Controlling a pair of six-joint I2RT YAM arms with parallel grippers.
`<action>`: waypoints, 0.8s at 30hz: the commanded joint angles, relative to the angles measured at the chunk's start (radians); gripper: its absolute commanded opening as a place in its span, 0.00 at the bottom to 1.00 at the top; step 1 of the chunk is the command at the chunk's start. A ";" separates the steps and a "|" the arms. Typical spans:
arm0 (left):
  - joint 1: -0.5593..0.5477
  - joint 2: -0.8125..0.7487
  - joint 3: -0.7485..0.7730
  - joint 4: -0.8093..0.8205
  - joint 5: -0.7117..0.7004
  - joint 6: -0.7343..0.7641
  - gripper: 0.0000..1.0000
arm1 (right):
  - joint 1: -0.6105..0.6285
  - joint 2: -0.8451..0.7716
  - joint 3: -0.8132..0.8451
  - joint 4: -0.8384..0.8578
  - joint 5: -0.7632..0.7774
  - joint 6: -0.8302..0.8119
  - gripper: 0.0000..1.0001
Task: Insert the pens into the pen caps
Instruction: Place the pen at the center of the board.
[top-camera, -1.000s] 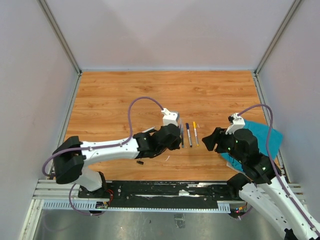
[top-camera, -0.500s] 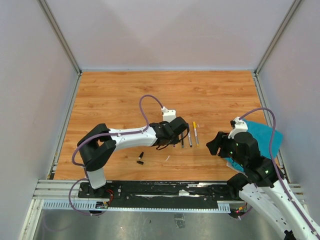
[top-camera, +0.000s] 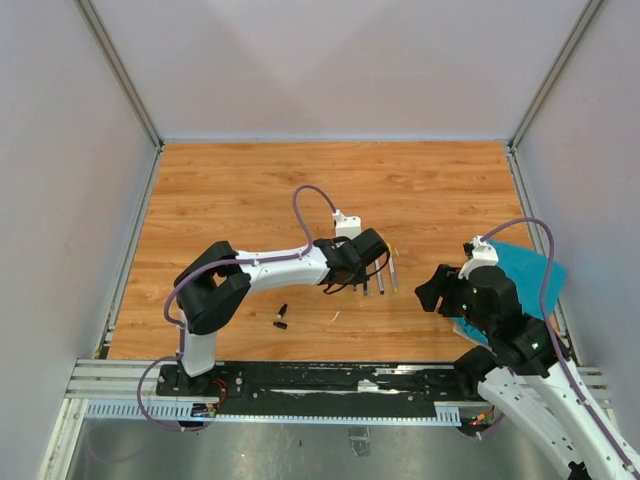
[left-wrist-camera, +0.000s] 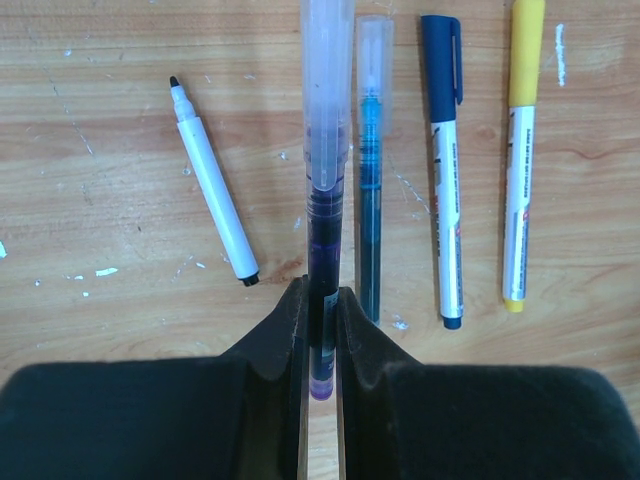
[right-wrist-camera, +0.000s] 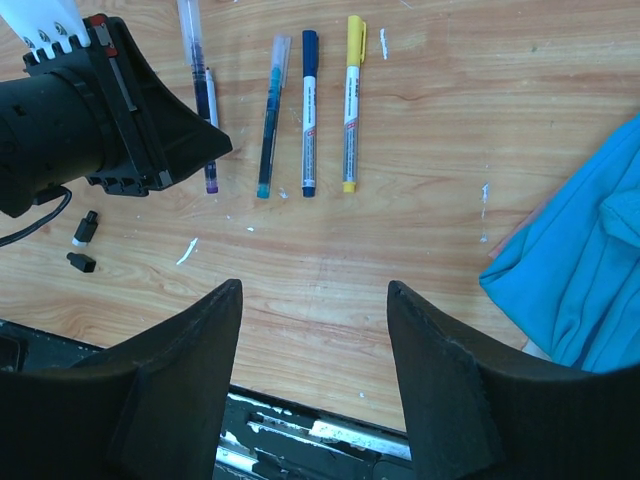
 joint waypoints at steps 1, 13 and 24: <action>0.016 0.036 0.034 -0.020 -0.010 0.002 0.02 | -0.009 -0.003 -0.015 -0.013 0.022 0.009 0.61; 0.034 0.104 0.084 -0.021 0.015 0.035 0.06 | -0.010 0.009 -0.043 0.014 -0.025 -0.005 0.61; 0.034 0.113 0.062 -0.019 0.021 0.019 0.17 | -0.009 -0.007 -0.055 0.027 -0.030 -0.014 0.61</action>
